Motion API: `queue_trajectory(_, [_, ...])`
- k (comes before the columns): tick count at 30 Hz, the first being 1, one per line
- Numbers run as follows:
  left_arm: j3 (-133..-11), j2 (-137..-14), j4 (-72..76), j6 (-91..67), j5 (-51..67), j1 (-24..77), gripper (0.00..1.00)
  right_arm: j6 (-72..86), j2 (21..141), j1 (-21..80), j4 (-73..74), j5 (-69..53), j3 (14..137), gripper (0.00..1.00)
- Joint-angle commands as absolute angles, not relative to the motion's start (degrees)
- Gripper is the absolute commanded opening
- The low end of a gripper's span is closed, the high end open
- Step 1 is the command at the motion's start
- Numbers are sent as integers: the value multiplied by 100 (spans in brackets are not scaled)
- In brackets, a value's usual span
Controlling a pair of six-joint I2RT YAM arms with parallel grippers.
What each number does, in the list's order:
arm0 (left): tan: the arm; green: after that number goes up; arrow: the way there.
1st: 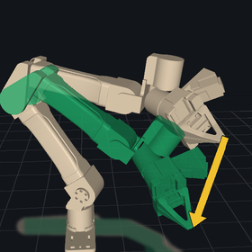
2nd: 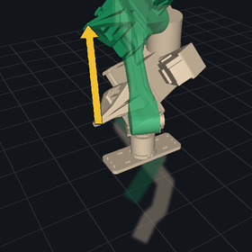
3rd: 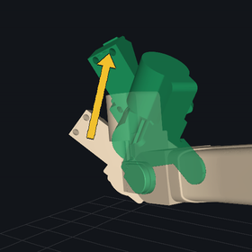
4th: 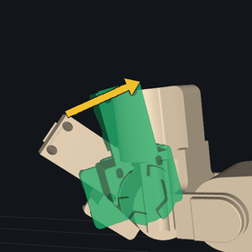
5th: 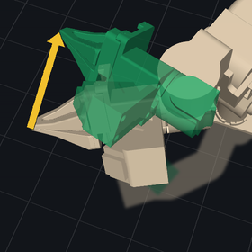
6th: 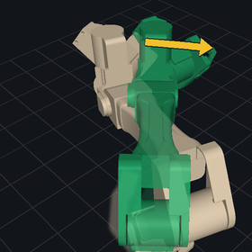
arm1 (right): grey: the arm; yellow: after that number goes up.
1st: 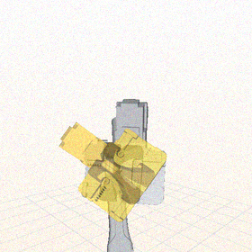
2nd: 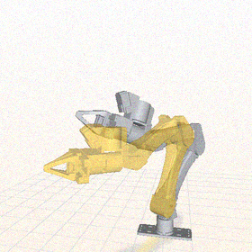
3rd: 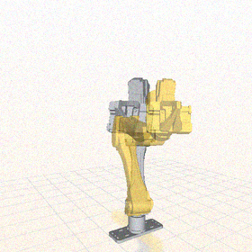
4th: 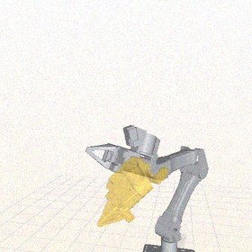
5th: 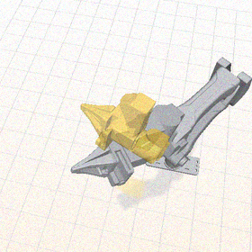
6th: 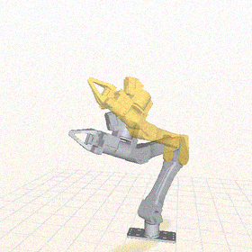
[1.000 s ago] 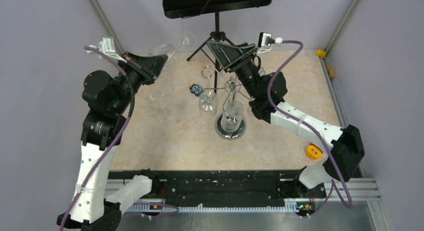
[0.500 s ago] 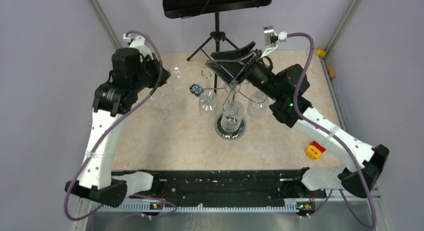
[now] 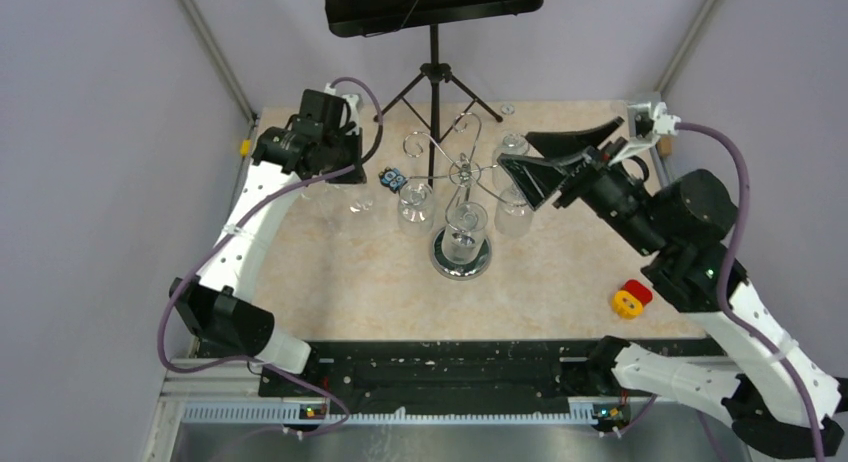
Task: Take the wine glass off the wine glass rack
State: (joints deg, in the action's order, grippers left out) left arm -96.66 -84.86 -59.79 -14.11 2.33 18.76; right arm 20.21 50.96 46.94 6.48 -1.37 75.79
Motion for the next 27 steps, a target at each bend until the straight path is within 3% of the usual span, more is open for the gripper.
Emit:
queue_trajectory(1, [-9864,-8644,-5848,-1152,447,1906,0,1616,4883,4658,1826,590,7436,75])
queue_trajectory(6, [-9669,-8938,-5715,-1019,772,1907,0,1800,4941,4665,2445,797,7393,75])
queue_trajectory(15, [-9556,-9405,-5777,-810,750,1916,0,2483,4688,4658,1702,469,6668,75])
queue_trajectory(27, [-9623,-10019,-6069,-849,703,1916,3,2551,4445,4664,1607,525,6705,75])
